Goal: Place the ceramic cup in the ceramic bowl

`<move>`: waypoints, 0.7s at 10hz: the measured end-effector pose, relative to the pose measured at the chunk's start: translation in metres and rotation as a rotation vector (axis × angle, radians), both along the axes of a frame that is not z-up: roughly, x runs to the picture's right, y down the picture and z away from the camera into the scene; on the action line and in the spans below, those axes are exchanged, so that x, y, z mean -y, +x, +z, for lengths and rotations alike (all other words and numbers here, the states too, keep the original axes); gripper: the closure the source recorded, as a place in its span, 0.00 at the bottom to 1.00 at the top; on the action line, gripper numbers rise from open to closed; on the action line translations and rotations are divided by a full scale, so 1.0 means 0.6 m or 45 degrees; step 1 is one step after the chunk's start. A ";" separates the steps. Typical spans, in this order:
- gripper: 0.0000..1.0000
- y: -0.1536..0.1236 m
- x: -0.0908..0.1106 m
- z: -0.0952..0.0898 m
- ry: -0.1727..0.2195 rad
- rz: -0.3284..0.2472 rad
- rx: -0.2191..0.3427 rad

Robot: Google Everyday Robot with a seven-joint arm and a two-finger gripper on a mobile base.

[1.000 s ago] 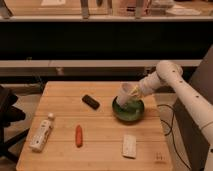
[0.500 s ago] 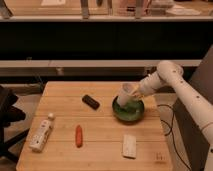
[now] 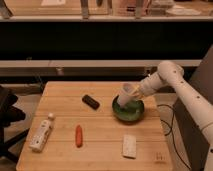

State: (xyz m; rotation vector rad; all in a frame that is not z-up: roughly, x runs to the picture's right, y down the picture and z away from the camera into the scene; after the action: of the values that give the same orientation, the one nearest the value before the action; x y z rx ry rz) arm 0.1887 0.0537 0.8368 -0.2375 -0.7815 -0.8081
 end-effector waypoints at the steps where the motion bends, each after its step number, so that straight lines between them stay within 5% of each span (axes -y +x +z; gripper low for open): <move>1: 0.97 0.001 0.000 0.000 0.000 0.001 0.000; 7: 0.94 0.006 -0.001 0.002 -0.001 0.005 0.002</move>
State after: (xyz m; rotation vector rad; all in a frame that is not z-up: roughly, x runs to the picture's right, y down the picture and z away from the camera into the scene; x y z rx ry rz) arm 0.1924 0.0542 0.8378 -0.2358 -0.7832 -0.8044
